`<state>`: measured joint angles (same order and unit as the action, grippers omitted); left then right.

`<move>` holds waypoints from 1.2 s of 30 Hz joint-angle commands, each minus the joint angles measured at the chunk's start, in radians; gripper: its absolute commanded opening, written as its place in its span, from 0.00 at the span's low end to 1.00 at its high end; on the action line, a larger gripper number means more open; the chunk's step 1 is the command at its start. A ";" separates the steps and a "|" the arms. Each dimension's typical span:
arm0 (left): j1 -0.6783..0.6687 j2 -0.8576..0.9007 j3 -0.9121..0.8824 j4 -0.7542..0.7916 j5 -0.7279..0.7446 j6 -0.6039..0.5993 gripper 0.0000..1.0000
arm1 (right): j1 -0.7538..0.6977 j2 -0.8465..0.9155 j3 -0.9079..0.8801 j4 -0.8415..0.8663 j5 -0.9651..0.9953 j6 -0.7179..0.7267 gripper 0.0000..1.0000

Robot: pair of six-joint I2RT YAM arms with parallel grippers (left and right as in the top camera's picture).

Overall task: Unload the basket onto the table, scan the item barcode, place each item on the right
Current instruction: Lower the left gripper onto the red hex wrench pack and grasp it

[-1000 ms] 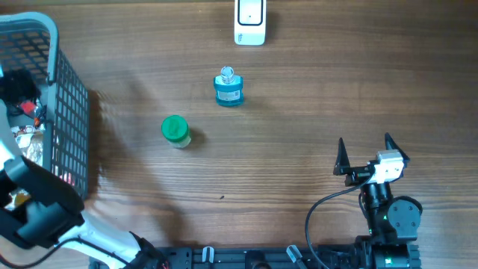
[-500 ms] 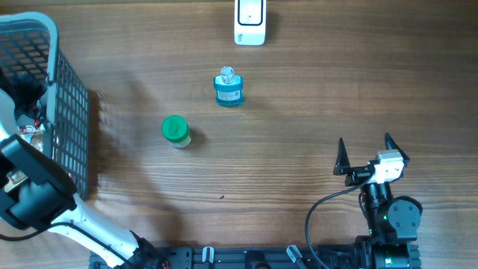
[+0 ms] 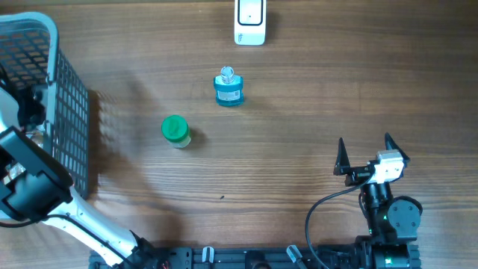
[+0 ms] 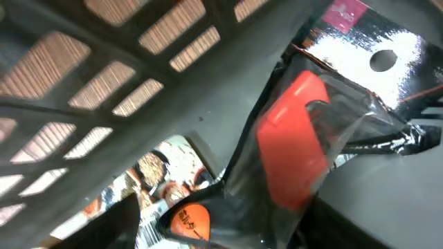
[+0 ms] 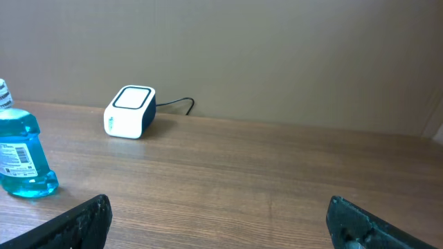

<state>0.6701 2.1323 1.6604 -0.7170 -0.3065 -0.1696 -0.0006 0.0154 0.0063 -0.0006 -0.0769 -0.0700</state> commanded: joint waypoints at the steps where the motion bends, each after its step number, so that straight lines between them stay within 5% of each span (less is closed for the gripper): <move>1: 0.006 0.011 -0.007 0.018 -0.028 0.006 0.63 | 0.002 -0.006 -0.001 0.003 0.009 -0.008 1.00; 4: 0.006 0.011 -0.007 0.033 -0.036 0.021 0.62 | 0.002 -0.006 -0.001 0.003 0.009 -0.008 1.00; 7: 0.007 0.011 -0.007 0.071 -0.036 0.090 0.78 | 0.001 -0.006 -0.001 0.003 0.009 -0.008 1.00; 13: 0.007 0.011 -0.007 0.143 -0.020 0.409 0.96 | 0.002 -0.006 -0.001 0.003 0.009 -0.008 1.00; 19: 0.007 0.011 -0.007 0.134 0.082 0.747 0.87 | 0.001 -0.006 -0.001 0.003 0.009 -0.008 1.00; 22: 0.014 0.012 -0.007 0.133 0.084 0.751 0.88 | 0.001 -0.006 -0.001 0.003 0.009 -0.008 1.00; 26: 0.034 0.017 -0.007 0.119 0.101 0.768 0.69 | 0.002 -0.006 -0.001 0.003 0.009 -0.008 1.00; 36: 0.095 0.061 -0.007 0.119 0.214 0.768 0.63 | 0.001 -0.006 -0.001 0.003 0.009 -0.008 1.00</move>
<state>0.7506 2.1494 1.6596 -0.5976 -0.1383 0.5819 -0.0006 0.0154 0.0063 -0.0010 -0.0769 -0.0700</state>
